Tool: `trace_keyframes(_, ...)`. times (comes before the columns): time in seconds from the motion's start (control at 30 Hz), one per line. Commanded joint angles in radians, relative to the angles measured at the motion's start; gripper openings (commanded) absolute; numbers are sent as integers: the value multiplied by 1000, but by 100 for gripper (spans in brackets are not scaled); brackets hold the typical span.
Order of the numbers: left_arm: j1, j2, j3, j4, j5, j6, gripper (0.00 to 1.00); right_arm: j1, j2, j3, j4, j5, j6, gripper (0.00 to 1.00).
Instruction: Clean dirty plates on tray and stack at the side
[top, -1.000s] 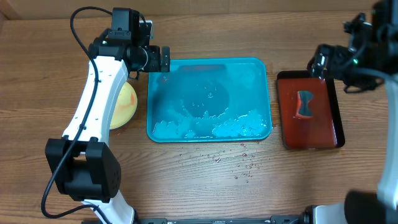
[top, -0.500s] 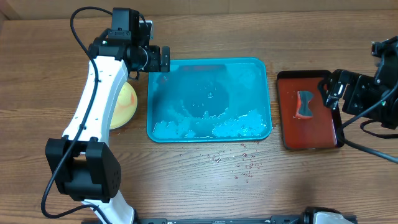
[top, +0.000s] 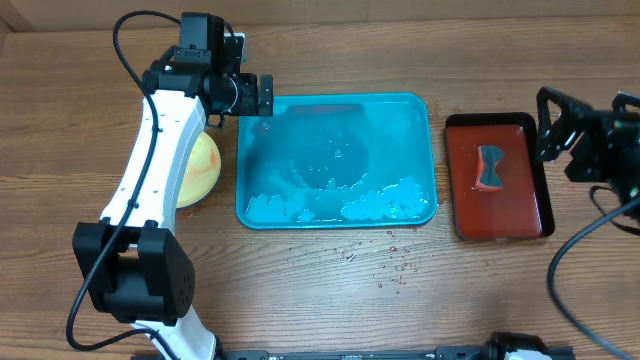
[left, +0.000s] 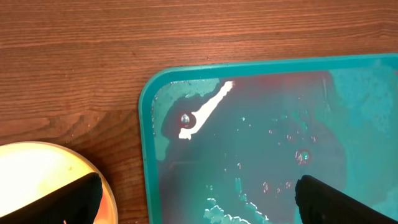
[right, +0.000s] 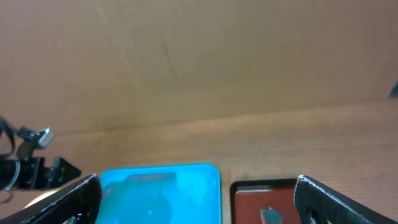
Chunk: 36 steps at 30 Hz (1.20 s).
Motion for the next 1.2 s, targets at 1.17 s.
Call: trace_keyframes(1.17, -3, 6, 18, 2, -6, 19, 100, 123, -996, -1606, 929, 76, -4, 100)
